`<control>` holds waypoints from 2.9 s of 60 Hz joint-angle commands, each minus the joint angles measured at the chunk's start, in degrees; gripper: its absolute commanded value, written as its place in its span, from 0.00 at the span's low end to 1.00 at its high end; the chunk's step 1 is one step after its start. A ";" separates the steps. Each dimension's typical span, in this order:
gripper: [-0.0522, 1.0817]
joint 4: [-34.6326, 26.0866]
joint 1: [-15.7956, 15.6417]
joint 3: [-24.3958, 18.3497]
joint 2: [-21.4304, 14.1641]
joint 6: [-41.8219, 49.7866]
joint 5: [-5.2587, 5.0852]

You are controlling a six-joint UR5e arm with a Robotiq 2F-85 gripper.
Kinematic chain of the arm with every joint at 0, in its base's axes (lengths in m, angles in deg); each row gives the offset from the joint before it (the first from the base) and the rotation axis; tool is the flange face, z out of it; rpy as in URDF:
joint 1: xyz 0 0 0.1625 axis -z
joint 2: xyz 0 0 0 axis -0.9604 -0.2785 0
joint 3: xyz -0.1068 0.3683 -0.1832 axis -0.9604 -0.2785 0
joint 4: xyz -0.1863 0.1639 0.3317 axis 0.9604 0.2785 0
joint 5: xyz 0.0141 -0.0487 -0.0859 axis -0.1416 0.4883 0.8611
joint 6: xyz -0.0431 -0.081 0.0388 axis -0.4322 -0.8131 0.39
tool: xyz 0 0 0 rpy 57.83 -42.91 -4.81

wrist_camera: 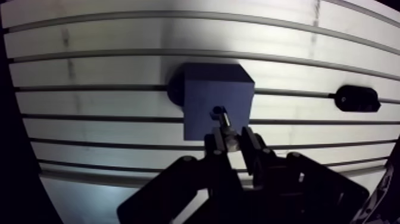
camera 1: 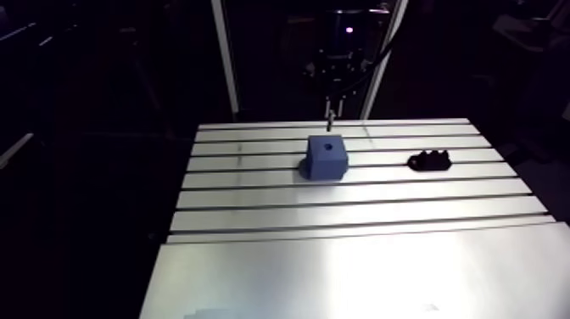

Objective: Pick up the M10 bolt and insert it into the hex recess until seated.

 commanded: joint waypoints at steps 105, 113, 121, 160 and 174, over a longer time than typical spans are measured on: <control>0.74 0.41 0.10 1.45 1.74 -1.11 0.26; 0.74 0.41 0.10 1.46 1.76 -1.11 0.26; 0.74 0.41 0.10 1.46 1.76 -1.11 0.26; 0.74 0.50 0.19 2.25 1.76 -1.20 0.19; 0.74 0.77 0.19 1.99 1.85 -1.20 0.18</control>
